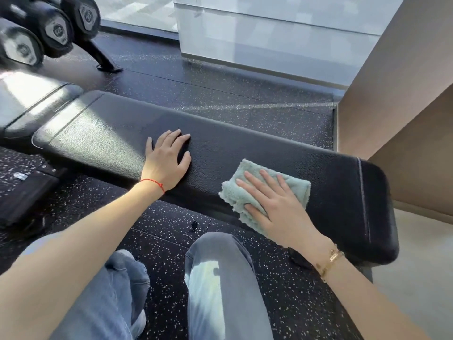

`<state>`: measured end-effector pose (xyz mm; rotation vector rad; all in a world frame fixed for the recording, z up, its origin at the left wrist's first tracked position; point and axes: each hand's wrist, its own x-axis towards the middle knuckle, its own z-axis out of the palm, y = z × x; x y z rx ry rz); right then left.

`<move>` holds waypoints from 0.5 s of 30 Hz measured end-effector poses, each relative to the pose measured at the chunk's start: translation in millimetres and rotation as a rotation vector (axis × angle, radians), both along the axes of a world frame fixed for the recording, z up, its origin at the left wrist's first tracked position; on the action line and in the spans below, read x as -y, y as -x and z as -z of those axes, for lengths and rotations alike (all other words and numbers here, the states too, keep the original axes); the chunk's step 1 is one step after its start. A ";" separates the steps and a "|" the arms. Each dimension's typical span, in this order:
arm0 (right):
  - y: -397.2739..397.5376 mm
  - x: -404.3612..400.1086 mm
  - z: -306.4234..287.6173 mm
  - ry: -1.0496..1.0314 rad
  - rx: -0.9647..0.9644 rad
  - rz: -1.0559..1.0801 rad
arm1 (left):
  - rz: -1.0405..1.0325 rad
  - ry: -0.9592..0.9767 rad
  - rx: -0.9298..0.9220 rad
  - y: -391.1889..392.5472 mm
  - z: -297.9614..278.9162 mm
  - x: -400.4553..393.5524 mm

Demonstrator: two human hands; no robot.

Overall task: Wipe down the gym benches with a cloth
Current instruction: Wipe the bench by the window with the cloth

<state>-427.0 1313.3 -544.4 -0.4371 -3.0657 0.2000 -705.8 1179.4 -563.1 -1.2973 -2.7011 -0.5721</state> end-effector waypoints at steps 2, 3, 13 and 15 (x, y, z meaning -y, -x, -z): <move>17.4 0.8 -2.3 -0.023 0.037 -0.021 | -0.018 -0.013 -0.003 0.5 -0.5 0.6; 28.9 4.2 -2.9 -0.028 0.048 -0.042 | -0.023 -0.013 -0.002 0.4 -0.9 1.1; 136.5 49.8 0.0 0.005 0.010 -0.077 | -0.037 -0.121 0.025 39.9 -12.9 35.5; 156.4 58.6 0.3 0.017 0.008 -0.063 | -0.076 -0.108 -0.003 73.0 -16.0 59.7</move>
